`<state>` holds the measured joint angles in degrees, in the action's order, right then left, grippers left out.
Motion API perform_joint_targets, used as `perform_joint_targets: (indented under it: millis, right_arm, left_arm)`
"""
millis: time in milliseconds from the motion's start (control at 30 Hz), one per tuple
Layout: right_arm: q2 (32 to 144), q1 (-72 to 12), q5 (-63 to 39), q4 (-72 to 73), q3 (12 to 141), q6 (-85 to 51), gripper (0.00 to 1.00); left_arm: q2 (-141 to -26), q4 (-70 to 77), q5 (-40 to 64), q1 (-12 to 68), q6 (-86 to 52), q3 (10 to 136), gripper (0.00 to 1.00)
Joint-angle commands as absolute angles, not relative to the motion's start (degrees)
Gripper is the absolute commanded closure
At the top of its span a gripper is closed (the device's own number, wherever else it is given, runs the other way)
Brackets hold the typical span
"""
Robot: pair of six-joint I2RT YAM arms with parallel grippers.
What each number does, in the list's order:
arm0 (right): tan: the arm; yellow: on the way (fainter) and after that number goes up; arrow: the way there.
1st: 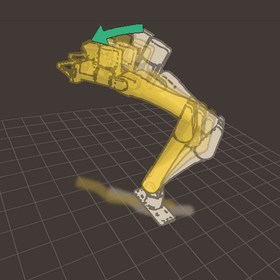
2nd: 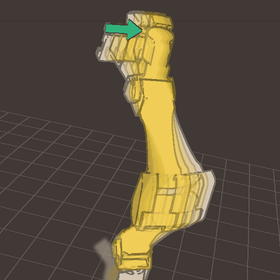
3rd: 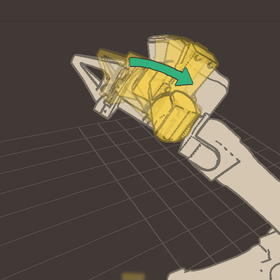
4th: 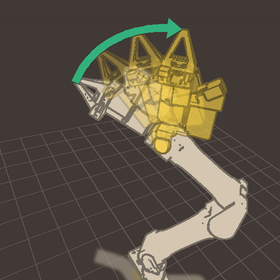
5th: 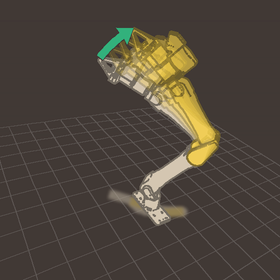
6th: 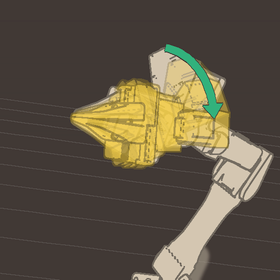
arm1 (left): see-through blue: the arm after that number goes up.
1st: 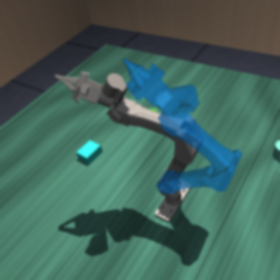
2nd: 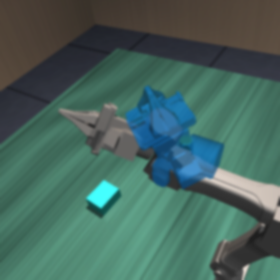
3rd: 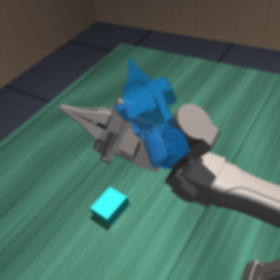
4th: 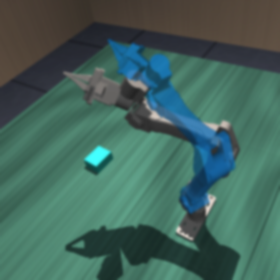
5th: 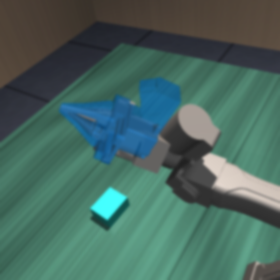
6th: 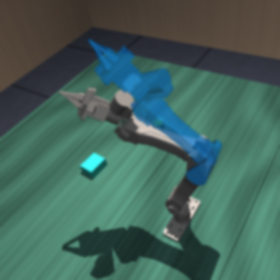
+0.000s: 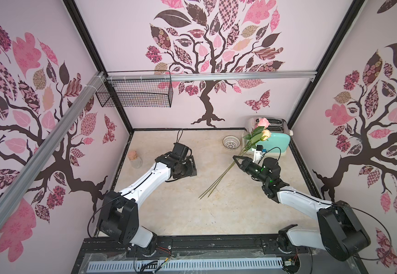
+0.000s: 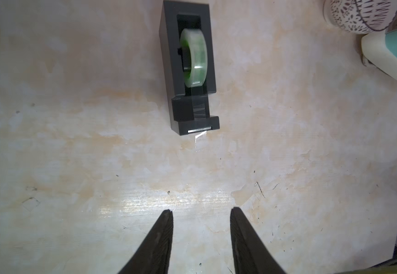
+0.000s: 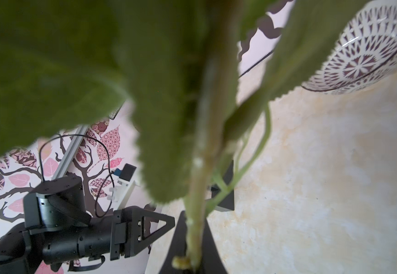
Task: Wrap bouquets with tape
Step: Pick up the unwrapped bouquet from the center of the board, then pull the tape from the tape cutter.
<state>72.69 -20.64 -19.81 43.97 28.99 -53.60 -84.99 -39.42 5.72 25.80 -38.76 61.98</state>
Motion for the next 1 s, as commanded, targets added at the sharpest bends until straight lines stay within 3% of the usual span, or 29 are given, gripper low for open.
perform_joint_targets:
  millis: [0, 133, 500, 967]
  right_arm:
    - [68.9, -20.3, -16.2, 49.2, 27.1, -53.1, 1.00]
    - [66.7, -20.2, -14.8, 50.3, 24.8, -52.7, 1.00]
    - [64.7, -20.3, -15.2, 50.4, 23.0, -53.3, 1.00]
    - [64.7, -20.3, -16.0, 50.0, 23.1, -53.0, 1.00]
  left_arm:
    - [-80.8, -29.0, 6.7, 25.7, -48.8, 54.6, 0.54]
    - [-76.3, -15.2, 6.7, 25.4, -57.3, 44.7, 0.54]
    - [-85.0, -0.5, 14.4, 23.3, -64.9, 43.5, 0.65]
    - [-91.8, 3.0, 14.9, 22.9, -67.0, 43.9, 0.68]
